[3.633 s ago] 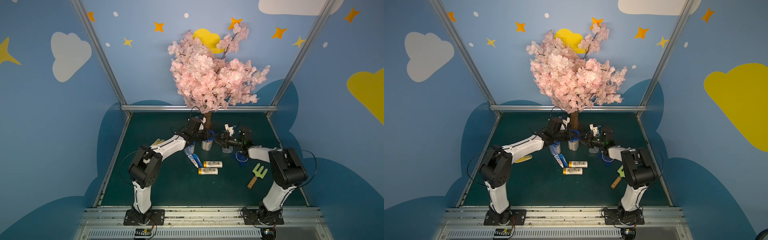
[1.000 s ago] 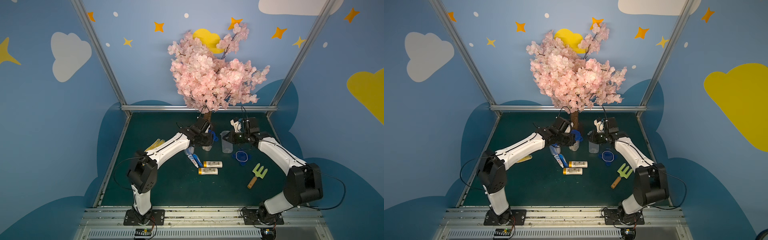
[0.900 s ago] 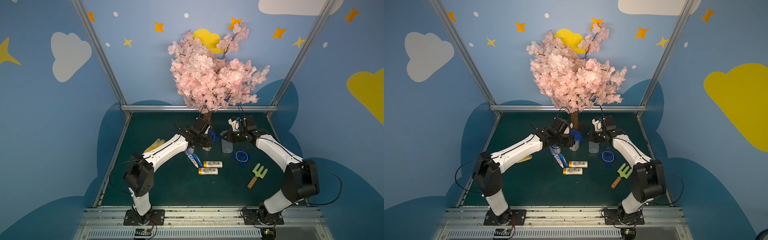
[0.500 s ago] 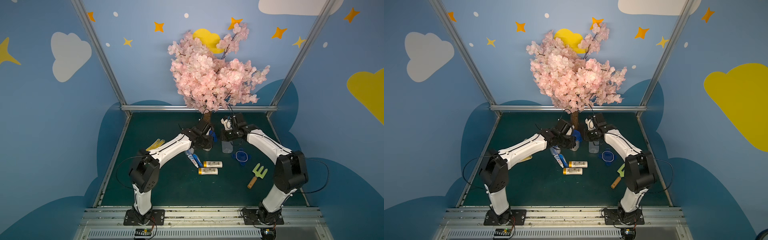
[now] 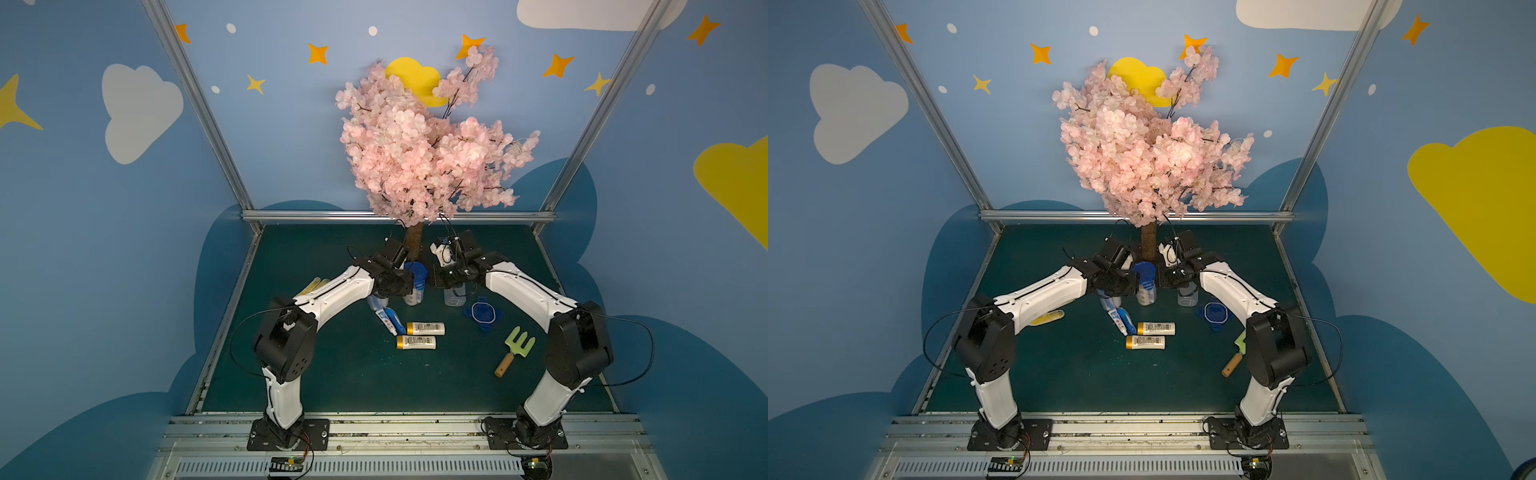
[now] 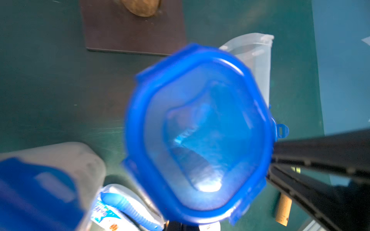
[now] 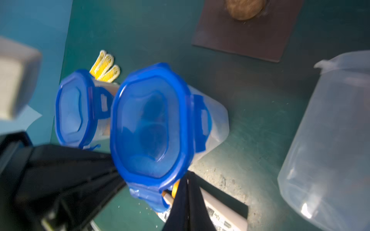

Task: Take out toiletry kits
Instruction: Adjust the container at the center of the board, then unfasten the latch on the container.

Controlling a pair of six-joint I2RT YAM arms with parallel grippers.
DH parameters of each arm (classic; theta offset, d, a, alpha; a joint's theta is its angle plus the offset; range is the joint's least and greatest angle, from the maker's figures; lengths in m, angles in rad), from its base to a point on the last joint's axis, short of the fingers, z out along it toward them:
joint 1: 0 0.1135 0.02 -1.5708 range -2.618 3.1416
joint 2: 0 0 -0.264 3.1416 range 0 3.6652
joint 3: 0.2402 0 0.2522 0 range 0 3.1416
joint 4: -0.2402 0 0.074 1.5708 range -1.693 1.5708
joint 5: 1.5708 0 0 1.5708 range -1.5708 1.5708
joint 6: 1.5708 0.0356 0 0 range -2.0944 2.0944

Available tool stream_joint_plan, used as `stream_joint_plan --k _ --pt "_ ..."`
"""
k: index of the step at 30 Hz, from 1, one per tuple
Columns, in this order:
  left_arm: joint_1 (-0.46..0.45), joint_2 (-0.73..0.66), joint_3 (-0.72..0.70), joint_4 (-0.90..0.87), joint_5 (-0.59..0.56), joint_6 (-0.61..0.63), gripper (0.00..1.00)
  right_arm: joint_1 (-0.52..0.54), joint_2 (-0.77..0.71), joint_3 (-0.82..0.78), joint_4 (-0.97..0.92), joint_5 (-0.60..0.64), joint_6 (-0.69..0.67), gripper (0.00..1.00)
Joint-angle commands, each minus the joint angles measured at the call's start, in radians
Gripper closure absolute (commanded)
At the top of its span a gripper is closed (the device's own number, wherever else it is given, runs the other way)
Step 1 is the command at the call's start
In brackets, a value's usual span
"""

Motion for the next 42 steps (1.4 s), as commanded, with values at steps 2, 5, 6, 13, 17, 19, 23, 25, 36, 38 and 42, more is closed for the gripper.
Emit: stream_joint_plan --k 2,5,6,13,17,19,23,25,36,38,42 --pt "0.014 -0.062 -0.010 -0.004 -0.028 0.014 0.98 0.019 -0.068 -0.054 0.005 -0.015 0.020 1.00" --pt "0.014 -0.083 -0.014 -0.010 -0.039 0.018 0.98 0.030 -0.093 -0.085 0.020 -0.026 0.036 1.00" --pt "0.016 -0.087 -0.016 -0.012 -0.041 0.018 0.98 0.032 -0.101 -0.093 0.024 -0.026 0.040 1.00" --pt "0.009 -0.138 -0.004 -0.003 -0.034 0.023 0.98 -0.011 -0.208 -0.177 0.049 -0.042 0.062 1.00" --pt "-0.012 -0.101 0.063 -0.018 -0.029 0.046 0.98 -0.084 -0.265 -0.232 0.118 -0.112 0.107 1.00" --pt "-0.022 -0.060 0.102 -0.035 -0.029 0.052 0.98 -0.127 -0.277 -0.275 0.217 -0.201 0.155 0.98" --pt "-0.027 -0.004 0.132 -0.031 -0.022 0.046 0.98 -0.191 -0.242 -0.308 0.377 -0.401 0.210 0.81" --pt "-0.027 0.019 0.140 -0.027 -0.021 0.044 0.98 -0.221 -0.191 -0.297 0.438 -0.521 0.223 0.70" --pt "-0.019 0.067 0.128 -0.028 -0.019 0.024 0.97 -0.244 0.017 -0.284 0.695 -0.715 0.378 0.48" --pt "-0.018 0.069 0.123 -0.027 -0.020 0.023 0.98 -0.245 0.047 -0.285 0.736 -0.733 0.408 0.46" --pt "-0.017 0.075 0.122 -0.026 -0.017 0.022 0.98 -0.245 0.098 -0.298 0.849 -0.760 0.483 0.46"
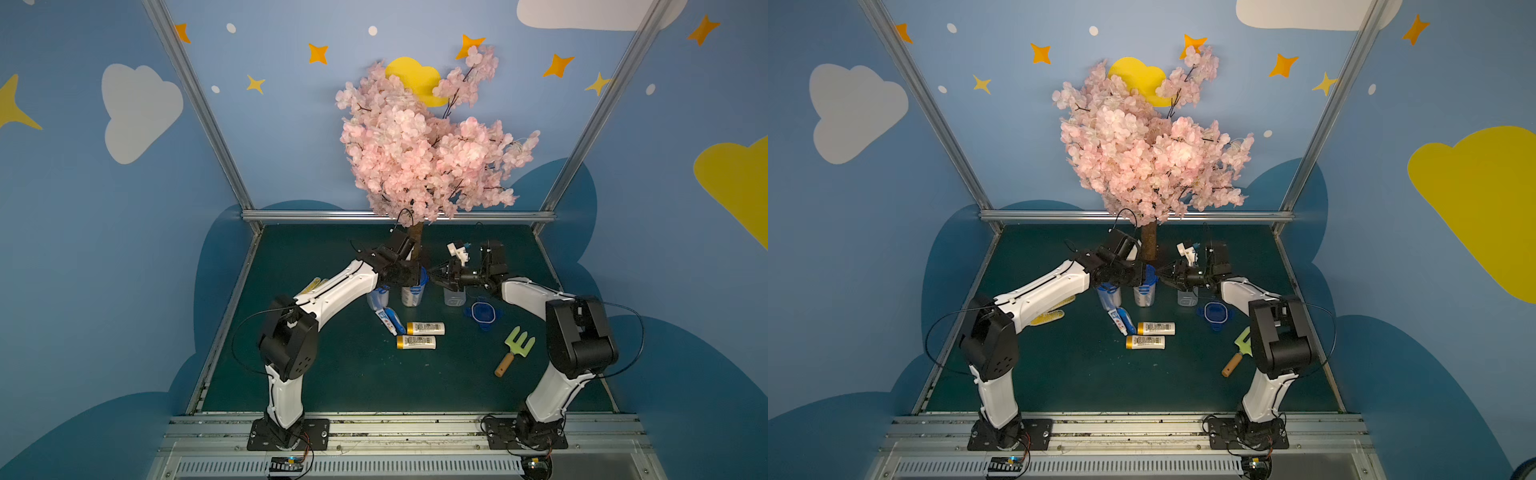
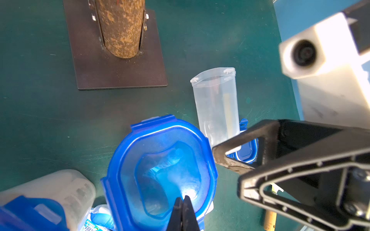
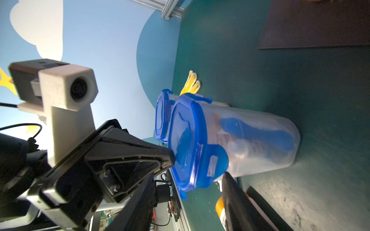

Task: Take out toiletry kits
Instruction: Unfasten the latch on the container.

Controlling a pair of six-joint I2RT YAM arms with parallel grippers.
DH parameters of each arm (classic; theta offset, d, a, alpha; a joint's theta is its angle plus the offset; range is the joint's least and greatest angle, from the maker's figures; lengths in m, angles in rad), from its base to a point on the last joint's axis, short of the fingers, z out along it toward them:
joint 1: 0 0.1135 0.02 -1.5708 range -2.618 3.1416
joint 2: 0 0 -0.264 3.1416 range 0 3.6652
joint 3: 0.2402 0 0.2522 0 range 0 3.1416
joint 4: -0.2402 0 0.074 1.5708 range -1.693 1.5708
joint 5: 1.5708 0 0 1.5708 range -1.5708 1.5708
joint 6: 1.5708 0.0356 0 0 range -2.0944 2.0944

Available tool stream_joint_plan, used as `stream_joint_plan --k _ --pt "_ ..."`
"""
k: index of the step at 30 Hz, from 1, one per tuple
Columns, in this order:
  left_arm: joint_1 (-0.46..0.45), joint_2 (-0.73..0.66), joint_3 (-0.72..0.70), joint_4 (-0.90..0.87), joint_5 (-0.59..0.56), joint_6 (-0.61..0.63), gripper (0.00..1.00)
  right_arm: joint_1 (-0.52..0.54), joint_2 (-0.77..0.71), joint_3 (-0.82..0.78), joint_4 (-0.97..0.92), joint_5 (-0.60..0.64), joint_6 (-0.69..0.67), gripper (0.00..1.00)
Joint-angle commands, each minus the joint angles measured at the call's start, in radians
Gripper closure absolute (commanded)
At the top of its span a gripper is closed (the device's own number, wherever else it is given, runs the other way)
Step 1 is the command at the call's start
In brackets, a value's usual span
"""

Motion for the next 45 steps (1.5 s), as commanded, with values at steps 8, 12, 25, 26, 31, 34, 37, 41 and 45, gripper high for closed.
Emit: stream_joint_plan --k 8,12,25,26,31,34,37,41,45 --pt "0.011 0.052 -0.003 -0.024 0.001 -0.001 0.97 0.002 0.092 0.000 0.201 -0.071 0.135 0.45" --pt "0.012 0.061 0.005 -0.029 0.001 0.001 0.98 0.004 0.115 -0.015 0.313 -0.097 0.207 0.46" --pt "0.020 0.073 -0.064 -0.002 0.001 -0.017 0.98 0.004 0.142 -0.091 0.684 -0.145 0.435 0.49" --pt "0.020 0.075 -0.073 -0.001 0.000 -0.019 0.98 0.004 0.139 -0.095 0.684 -0.143 0.434 0.50" --pt "0.024 0.093 -0.108 0.000 -0.018 -0.024 0.98 -0.001 0.125 -0.119 0.700 -0.134 0.435 0.51" --pt "0.025 0.094 -0.145 0.012 -0.024 -0.032 0.98 -0.008 0.110 -0.131 0.708 -0.132 0.435 0.51" --pt "0.029 0.096 -0.185 0.021 -0.022 -0.039 0.98 -0.018 0.099 -0.127 0.708 -0.142 0.437 0.51" --pt "0.041 0.101 -0.242 0.041 -0.013 -0.055 0.98 -0.024 0.096 -0.108 0.708 -0.162 0.444 0.51" --pt "0.051 0.101 -0.275 0.051 -0.013 -0.061 0.98 -0.024 0.082 -0.106 0.710 -0.169 0.444 0.52"
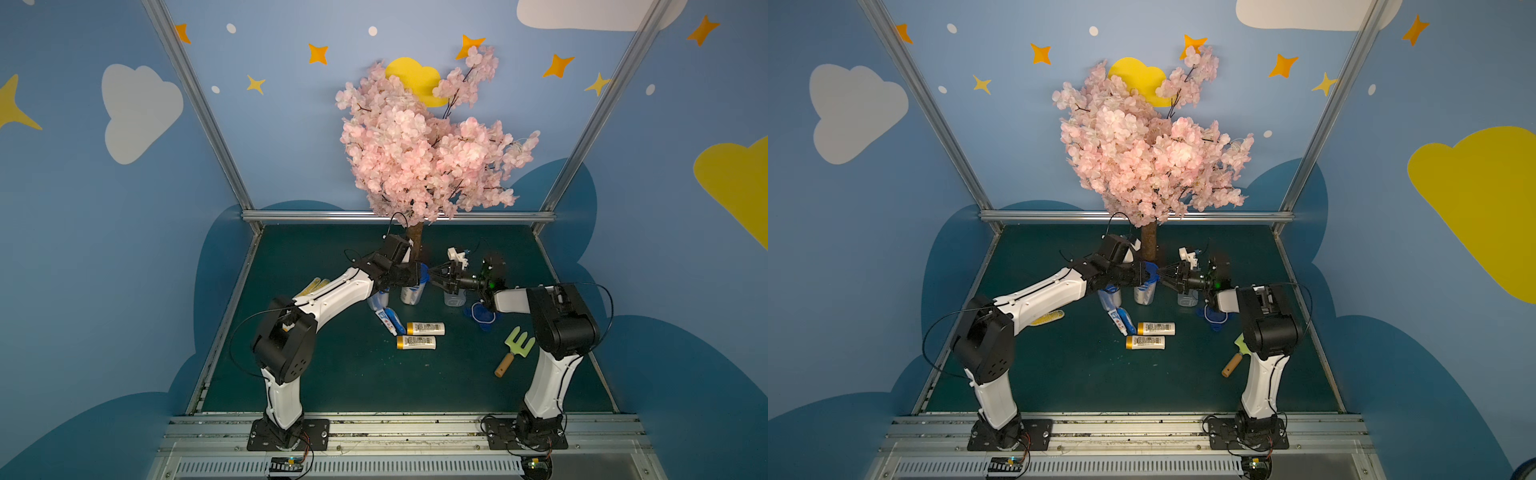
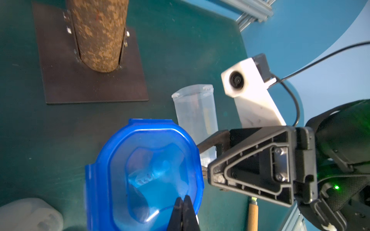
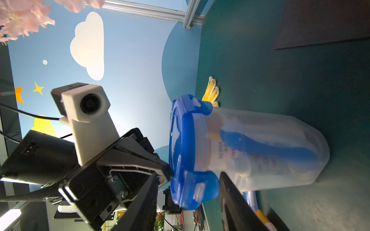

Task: Take out toiletry kits
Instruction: Unfasten the latch on the container.

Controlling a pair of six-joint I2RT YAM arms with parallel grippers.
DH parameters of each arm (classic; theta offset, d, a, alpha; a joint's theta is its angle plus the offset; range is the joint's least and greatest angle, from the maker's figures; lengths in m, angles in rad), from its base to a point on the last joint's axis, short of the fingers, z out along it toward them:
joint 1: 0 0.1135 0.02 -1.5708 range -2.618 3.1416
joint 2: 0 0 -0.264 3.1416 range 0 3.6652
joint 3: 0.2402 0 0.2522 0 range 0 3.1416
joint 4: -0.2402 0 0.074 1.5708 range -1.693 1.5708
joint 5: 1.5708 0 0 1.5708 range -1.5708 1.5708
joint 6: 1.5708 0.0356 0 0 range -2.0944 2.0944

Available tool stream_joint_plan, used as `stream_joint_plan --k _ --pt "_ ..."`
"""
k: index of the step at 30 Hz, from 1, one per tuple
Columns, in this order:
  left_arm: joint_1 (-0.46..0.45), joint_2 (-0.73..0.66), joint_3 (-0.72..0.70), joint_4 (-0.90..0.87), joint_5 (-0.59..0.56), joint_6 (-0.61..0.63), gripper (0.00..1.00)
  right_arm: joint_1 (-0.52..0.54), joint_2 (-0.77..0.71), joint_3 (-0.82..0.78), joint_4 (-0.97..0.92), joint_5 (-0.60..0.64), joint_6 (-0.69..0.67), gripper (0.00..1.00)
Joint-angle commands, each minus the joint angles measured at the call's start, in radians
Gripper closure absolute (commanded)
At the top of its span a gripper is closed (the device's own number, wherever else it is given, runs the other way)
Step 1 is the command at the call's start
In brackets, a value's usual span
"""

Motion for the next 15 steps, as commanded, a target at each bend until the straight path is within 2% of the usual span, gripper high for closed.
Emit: stream_joint_plan --k 1,15 --pt "0.028 0.126 -0.111 -0.224 -0.094 -0.005 0.97 -0.004 -0.071 0.017 0.078 -0.071 0.003 0.52" --pt "0.038 0.139 -0.149 -0.213 -0.086 -0.018 0.98 0.001 -0.160 -0.009 0.078 -0.072 0.014 0.54"
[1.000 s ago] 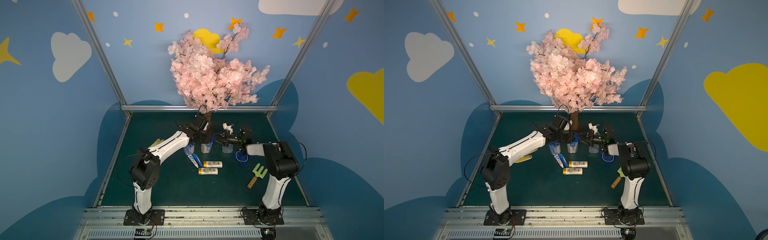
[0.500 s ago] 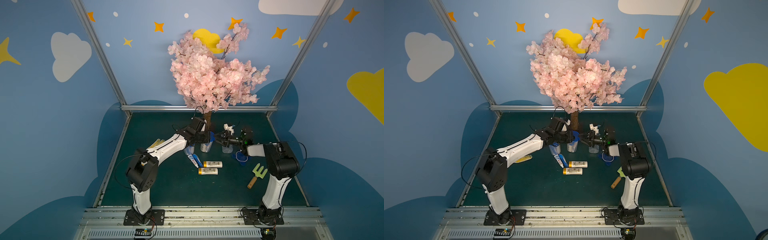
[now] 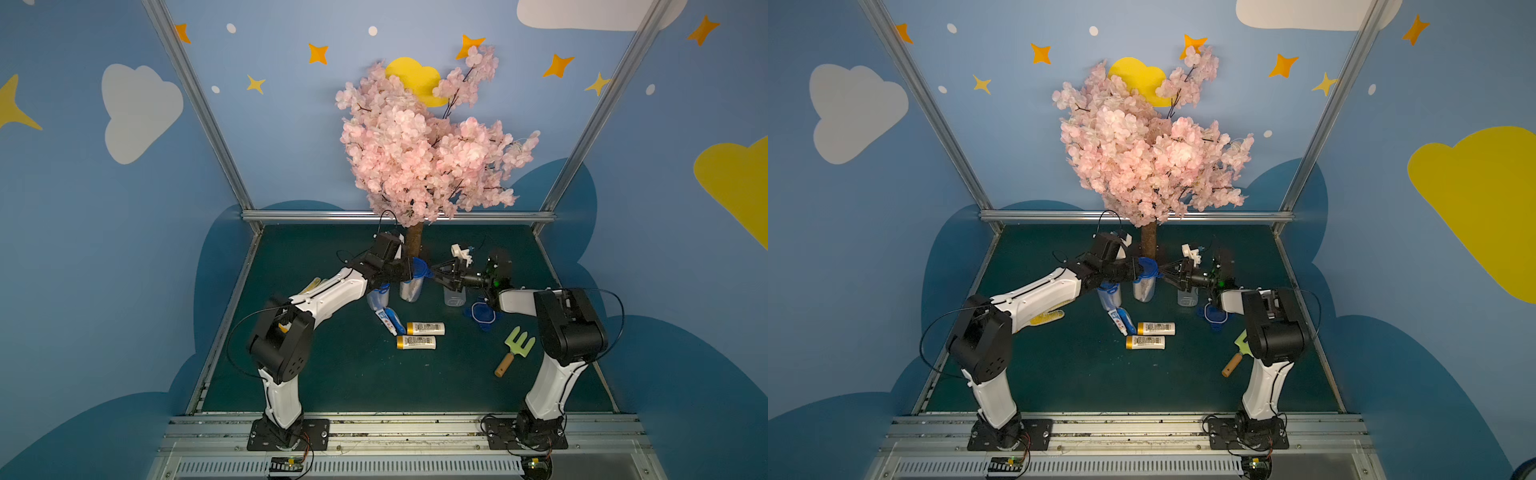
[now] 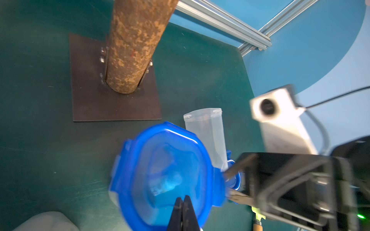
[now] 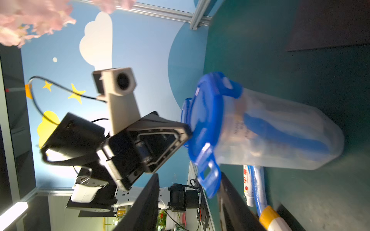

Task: Take out toiletry kits
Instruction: Unfasten the latch on the container.

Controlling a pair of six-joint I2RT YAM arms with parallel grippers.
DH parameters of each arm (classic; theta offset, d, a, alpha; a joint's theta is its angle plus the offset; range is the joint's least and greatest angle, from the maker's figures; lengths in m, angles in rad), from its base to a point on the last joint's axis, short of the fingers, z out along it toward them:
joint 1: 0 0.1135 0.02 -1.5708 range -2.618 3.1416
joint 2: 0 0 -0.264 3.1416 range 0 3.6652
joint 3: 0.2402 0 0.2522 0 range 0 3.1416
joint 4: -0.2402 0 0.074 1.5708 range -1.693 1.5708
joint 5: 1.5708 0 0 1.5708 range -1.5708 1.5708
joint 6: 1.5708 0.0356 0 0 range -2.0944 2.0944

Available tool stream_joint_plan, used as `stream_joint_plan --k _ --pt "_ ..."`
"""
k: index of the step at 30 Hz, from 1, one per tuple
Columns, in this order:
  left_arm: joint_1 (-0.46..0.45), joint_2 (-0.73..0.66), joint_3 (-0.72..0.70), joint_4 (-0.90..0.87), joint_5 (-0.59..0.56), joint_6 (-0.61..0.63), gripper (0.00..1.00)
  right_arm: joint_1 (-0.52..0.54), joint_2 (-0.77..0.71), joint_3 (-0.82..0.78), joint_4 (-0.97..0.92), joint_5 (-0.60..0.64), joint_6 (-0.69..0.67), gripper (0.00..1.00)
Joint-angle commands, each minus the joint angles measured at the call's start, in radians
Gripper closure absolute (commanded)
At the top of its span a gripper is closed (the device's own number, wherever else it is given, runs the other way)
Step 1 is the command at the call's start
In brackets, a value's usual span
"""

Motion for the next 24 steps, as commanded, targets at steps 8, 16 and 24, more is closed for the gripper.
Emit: stream_joint_plan --k 8,16,24 --pt "-0.001 0.128 -0.111 -0.307 -0.070 -0.004 0.98 0.012 -0.124 -0.002 0.042 -0.042 -0.011 0.55" --pt "-0.011 0.041 -0.100 -0.330 -0.072 0.011 0.98 0.012 -0.209 0.181 -0.888 0.161 -0.580 0.61" --pt "-0.027 -0.024 0.045 -0.401 -0.096 0.062 0.98 0.033 -0.181 0.344 -1.275 0.481 -0.820 1.00"
